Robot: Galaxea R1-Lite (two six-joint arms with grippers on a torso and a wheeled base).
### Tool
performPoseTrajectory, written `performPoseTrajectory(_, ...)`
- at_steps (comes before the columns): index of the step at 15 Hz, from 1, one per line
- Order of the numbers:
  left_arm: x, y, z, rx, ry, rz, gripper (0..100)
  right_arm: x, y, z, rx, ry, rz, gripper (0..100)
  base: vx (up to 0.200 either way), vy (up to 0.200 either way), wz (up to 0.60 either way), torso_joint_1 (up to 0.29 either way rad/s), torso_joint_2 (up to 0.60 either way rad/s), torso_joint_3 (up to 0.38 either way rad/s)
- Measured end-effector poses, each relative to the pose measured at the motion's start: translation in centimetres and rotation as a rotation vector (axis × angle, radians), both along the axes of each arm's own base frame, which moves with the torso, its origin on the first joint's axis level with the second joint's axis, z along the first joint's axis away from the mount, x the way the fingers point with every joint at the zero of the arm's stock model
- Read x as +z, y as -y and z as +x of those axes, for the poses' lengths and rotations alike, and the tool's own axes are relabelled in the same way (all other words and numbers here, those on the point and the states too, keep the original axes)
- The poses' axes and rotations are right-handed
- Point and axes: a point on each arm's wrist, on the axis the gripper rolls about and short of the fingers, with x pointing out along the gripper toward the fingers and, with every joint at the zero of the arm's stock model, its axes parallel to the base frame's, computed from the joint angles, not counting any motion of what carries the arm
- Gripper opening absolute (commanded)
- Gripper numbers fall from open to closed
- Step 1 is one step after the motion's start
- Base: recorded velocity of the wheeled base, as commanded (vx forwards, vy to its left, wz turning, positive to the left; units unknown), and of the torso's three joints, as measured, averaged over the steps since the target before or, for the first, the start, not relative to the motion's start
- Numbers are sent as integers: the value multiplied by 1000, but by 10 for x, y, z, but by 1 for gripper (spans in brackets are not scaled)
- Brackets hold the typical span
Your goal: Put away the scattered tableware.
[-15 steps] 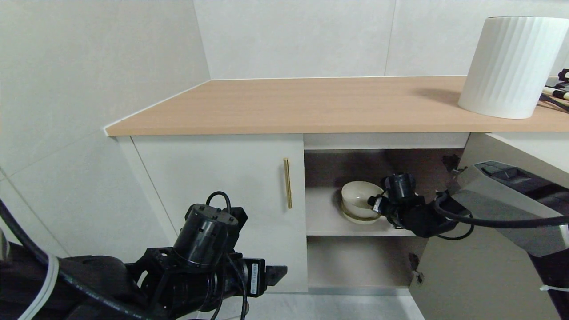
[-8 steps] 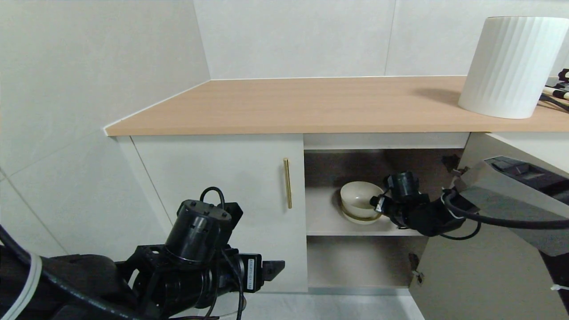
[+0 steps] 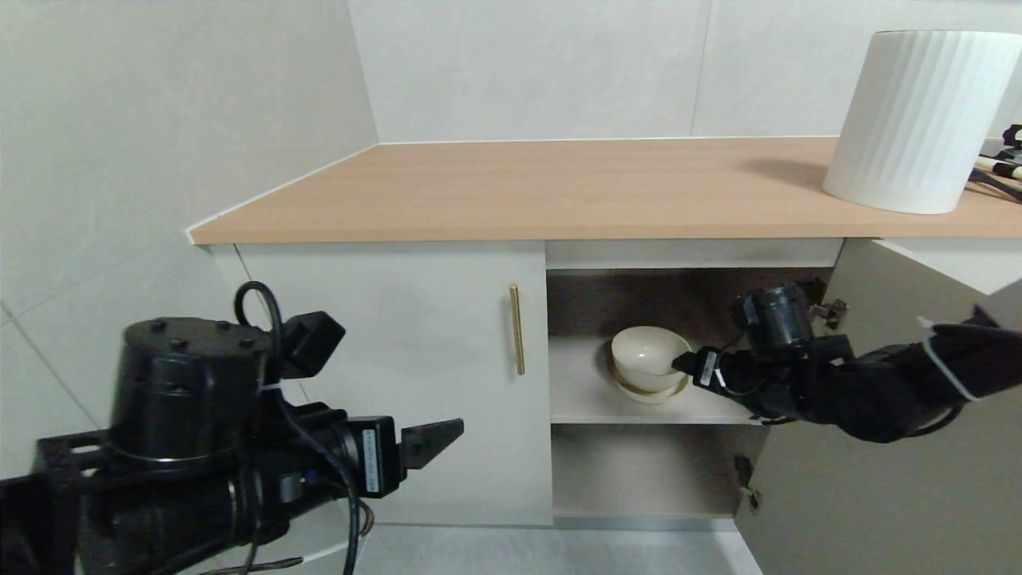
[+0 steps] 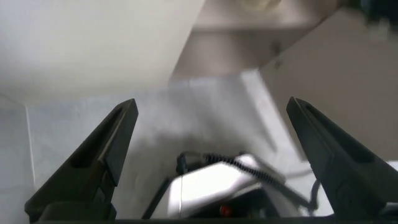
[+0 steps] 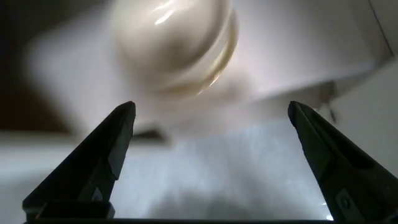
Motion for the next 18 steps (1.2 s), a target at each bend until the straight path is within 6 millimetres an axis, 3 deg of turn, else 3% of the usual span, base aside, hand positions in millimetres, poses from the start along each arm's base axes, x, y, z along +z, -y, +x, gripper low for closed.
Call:
performPoseTrajectory(3,6,-21,-24,2,40,-7,100,43,5,-75,161,-42,0,100,0,0,0,0,0,0)
performPoseTrajectory(5,7,-33,-31,31,58,-21,100,60,13,-121,277,-118,-24,100,0,0,0,0,0,0)
performPoseTrajectory(7,8,-39,-36,39,77,-25,100,71,20,-150,357,-129,-31,100,0,0,0,0,0,0)
performPoseTrajectory(10,21,-38,-31,37,145,3,100,81,27,-168,378,-80,-20,100,0,0,0,0,0,0)
performPoseTrajectory(15,23,-33,-21,61,155,42,100,85,29,-178,403,-47,-35,100,0,0,0,0,0,0)
performPoseTrajectory(18,22,-32,-19,59,148,44,100,85,29,-180,410,-44,-35,100,-200,0,0,9,2,1)
